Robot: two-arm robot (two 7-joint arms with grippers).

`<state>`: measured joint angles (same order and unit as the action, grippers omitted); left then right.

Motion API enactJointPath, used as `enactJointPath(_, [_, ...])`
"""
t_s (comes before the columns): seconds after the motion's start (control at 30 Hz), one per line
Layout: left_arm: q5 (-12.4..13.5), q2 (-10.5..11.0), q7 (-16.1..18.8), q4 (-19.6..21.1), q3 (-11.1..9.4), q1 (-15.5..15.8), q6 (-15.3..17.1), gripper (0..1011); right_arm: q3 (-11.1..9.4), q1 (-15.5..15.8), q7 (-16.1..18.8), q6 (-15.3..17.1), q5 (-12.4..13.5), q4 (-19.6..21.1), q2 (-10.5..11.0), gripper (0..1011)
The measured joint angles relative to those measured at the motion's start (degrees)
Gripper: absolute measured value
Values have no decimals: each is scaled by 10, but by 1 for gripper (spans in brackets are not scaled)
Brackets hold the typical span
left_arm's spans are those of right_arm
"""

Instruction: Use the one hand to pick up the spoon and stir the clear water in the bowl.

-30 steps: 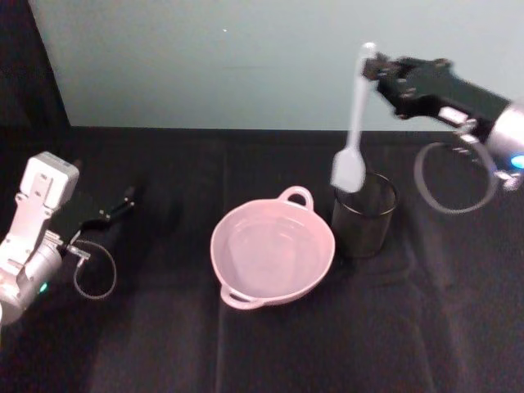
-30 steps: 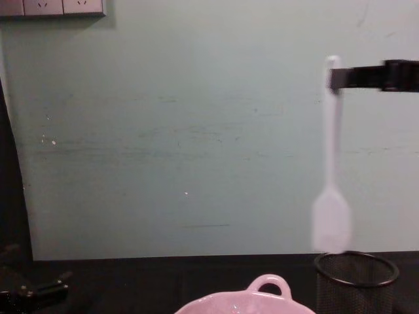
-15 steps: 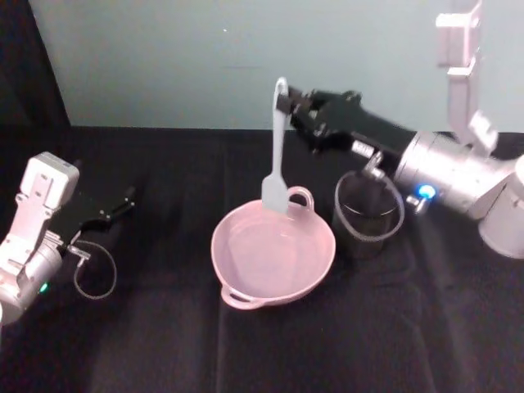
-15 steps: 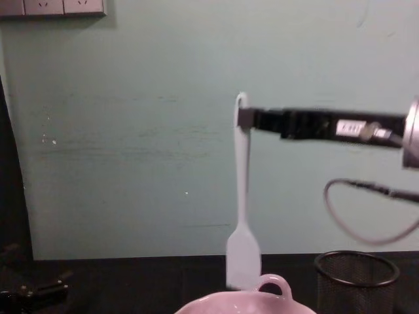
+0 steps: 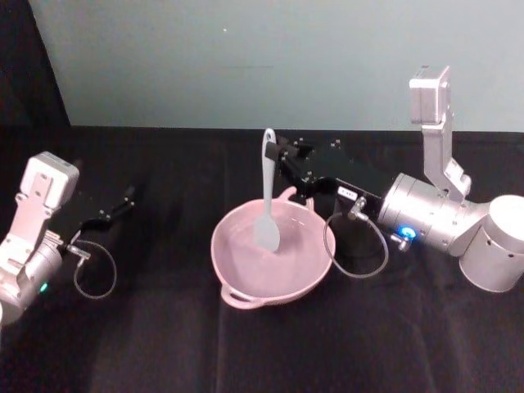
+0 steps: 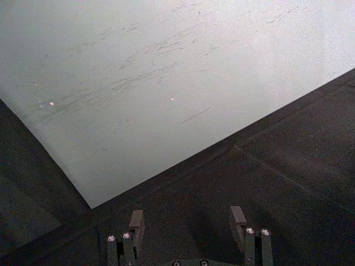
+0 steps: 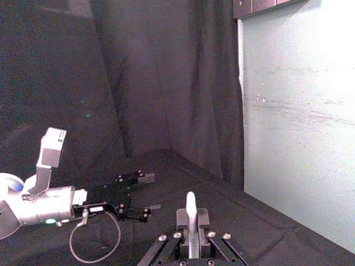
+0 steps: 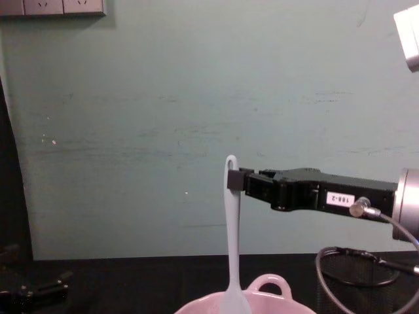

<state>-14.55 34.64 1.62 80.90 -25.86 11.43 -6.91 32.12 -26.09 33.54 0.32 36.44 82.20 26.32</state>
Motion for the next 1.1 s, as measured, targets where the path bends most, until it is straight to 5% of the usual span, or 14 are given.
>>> enactJointPath(0.37, [0, 0, 0, 0, 0, 0, 0, 1011, 0, -3, 17, -1, -8, -15, -20, 101])
enactJointPath(0.73, [0, 0, 0, 0, 0, 0, 0, 1011, 6, -51, 37, -11, -18, -91, -57, 101])
enactJointPath(1.1, [0, 0, 0, 0, 0, 0, 0, 1011, -16, -45, 28, -11, -24, -94, -37, 100])
